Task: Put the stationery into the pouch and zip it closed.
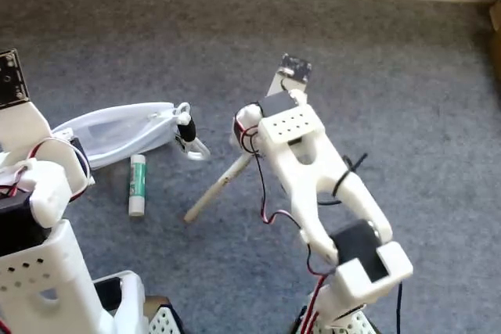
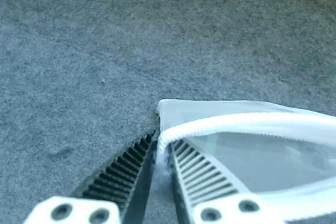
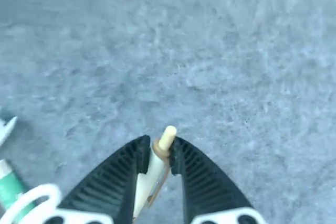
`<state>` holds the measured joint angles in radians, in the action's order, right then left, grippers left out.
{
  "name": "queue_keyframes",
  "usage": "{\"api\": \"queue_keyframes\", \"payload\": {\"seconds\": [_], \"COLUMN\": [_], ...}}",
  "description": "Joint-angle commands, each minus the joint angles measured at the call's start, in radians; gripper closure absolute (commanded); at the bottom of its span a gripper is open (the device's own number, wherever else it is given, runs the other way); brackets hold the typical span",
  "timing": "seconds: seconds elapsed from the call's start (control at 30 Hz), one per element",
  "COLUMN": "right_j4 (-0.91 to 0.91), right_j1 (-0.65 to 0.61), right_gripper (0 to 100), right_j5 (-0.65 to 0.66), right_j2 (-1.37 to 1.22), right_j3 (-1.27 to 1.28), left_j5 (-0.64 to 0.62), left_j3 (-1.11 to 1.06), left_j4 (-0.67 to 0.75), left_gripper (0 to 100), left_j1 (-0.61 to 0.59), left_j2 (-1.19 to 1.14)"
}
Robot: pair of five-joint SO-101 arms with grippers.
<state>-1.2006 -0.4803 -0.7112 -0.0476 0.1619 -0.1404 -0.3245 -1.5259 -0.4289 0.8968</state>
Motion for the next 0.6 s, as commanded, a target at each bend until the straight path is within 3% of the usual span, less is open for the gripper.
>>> {"api": "queue_keyframes", "payload": {"seconds": [0.0, 0.4, 0.57], "right_j4": [-0.007, -0.007, -0.007], "right_j1": [-0.001, -0.007, -0.077], "right_gripper": [99.5, 99.5, 99.5], "right_j5": [0.064, 0.236, 0.327], "right_j2": [0.159, 0.547, 0.668], "right_j3": [0.016, 0.097, 0.097], "left_j5": [-0.005, -0.006, -0.008], "left_j3": [0.008, 0.012, 0.012], "left_j4": [0.000, 0.000, 0.000], "left_gripper": [99, 99, 99], "left_j1": [-0.012, -0.010, -0.010], "left_j2": [0.010, 0.010, 0.010]}}
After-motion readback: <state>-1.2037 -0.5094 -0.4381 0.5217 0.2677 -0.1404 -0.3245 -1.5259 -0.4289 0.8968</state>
